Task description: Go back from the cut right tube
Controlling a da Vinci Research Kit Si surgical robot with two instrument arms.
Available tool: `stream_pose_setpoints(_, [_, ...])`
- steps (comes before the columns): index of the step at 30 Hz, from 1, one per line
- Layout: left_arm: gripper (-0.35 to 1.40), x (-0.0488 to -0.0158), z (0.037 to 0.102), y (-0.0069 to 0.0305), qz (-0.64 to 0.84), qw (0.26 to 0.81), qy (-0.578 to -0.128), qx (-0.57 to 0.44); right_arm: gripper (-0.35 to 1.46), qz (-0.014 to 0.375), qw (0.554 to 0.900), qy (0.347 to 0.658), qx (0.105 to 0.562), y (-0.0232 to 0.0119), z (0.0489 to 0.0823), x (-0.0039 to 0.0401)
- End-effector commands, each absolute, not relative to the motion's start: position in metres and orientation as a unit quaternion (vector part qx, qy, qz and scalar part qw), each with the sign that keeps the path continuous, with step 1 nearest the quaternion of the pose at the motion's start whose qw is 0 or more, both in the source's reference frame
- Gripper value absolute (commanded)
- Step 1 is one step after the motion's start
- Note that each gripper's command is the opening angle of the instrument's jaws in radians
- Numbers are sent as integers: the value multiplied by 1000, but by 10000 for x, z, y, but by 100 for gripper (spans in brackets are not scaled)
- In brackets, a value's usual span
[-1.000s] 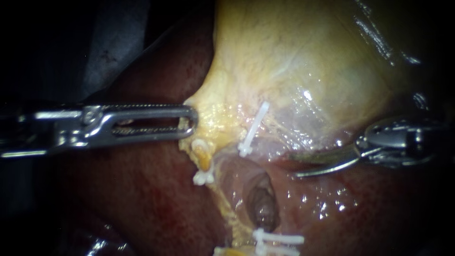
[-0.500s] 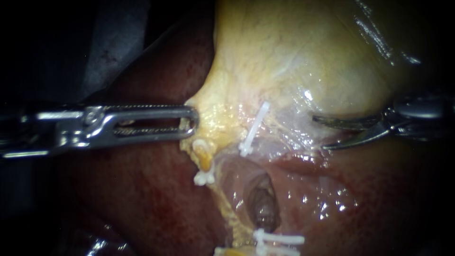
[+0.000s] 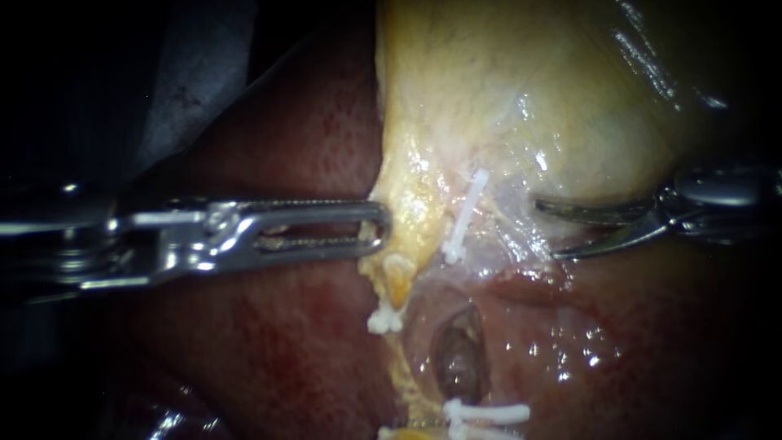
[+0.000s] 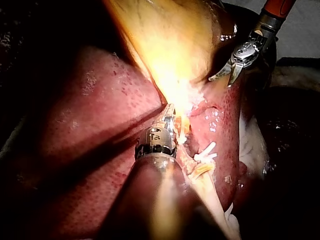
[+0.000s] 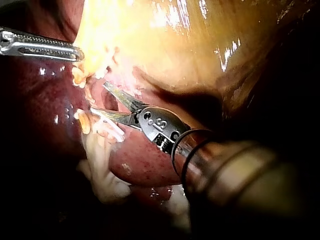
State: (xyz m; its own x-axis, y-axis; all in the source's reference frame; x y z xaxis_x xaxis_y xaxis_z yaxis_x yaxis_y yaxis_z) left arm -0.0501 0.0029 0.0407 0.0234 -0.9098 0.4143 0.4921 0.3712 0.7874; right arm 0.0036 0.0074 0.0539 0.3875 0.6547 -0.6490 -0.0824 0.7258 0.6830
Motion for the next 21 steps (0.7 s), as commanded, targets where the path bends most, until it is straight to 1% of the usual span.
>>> stream_pose_setpoints(1, [-35,-504,408,28,-515,682,-471,221,52,235,782,501,285,73,540,35])
stream_pose_setpoints(6, [-35,-510,410,26,-513,682,-471,223,51,235,783,501,285,72,541,35])
stream_pose_setpoints(21, [-35,-512,410,26,-513,682,-471,222,51,235,783,501,285,72,543,36])
